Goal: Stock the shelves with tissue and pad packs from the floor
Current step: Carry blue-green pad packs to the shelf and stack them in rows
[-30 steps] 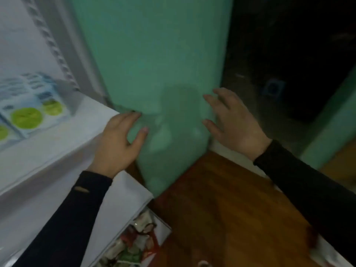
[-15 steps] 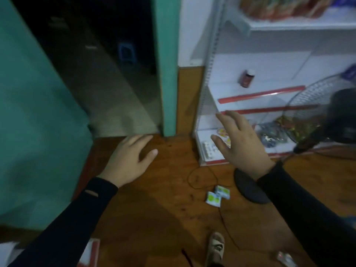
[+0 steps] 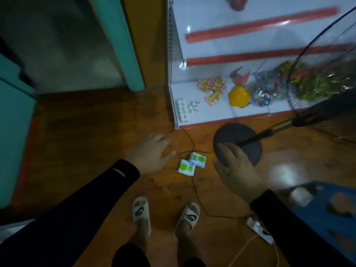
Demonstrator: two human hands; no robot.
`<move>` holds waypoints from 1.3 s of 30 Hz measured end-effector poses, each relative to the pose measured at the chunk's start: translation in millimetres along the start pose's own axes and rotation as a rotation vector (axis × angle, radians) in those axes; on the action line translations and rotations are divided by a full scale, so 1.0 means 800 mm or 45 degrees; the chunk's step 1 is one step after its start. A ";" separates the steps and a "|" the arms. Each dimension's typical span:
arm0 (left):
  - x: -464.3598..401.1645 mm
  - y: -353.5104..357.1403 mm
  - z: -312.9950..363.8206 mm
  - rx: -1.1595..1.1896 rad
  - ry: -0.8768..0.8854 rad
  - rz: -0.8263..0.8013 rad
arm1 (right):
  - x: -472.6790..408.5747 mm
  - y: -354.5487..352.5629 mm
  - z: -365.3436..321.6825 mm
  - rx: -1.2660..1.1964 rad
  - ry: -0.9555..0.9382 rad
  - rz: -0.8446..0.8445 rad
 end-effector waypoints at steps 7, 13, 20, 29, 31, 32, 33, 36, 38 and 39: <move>-0.132 0.295 -0.087 -0.064 0.048 -0.350 | -0.031 0.269 0.140 -0.016 0.394 -0.264; -0.215 0.559 -0.171 -0.120 0.105 -0.513 | -0.060 0.520 0.253 -0.030 0.634 -0.230; -0.273 0.754 -0.209 -0.155 0.112 -0.460 | -0.102 0.708 0.340 -0.501 1.454 -0.023; -0.250 0.767 -0.210 -0.002 -0.006 -0.545 | -0.121 0.725 0.331 -1.303 1.727 0.361; -0.238 0.720 -0.218 -0.002 -0.035 -0.512 | -0.125 0.682 0.314 -1.211 1.596 0.324; -0.233 0.690 -0.222 0.009 -0.068 -0.480 | -0.128 0.655 0.300 -1.153 1.505 0.271; -0.230 0.654 -0.226 0.020 -0.101 -0.435 | -0.131 0.626 0.286 -1.110 1.414 0.208; -0.223 0.529 -0.237 0.028 -0.149 -0.305 | -0.153 0.522 0.225 -1.042 1.174 0.052; -0.216 0.431 -0.245 0.052 -0.159 -0.227 | -0.174 0.446 0.174 -1.025 1.010 0.003; -0.210 0.378 -0.248 0.065 -0.178 -0.184 | -0.185 0.406 0.147 -1.020 0.925 0.002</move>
Point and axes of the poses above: each hand's wrist, its own x-axis away from the middle knuckle, its own y-axis out of the palm, z = x × y, the point moved 1 cm from there along -x, towards the middle knuckle, and after that the axes turned 12 degrees about z, right-handed, at the moved point
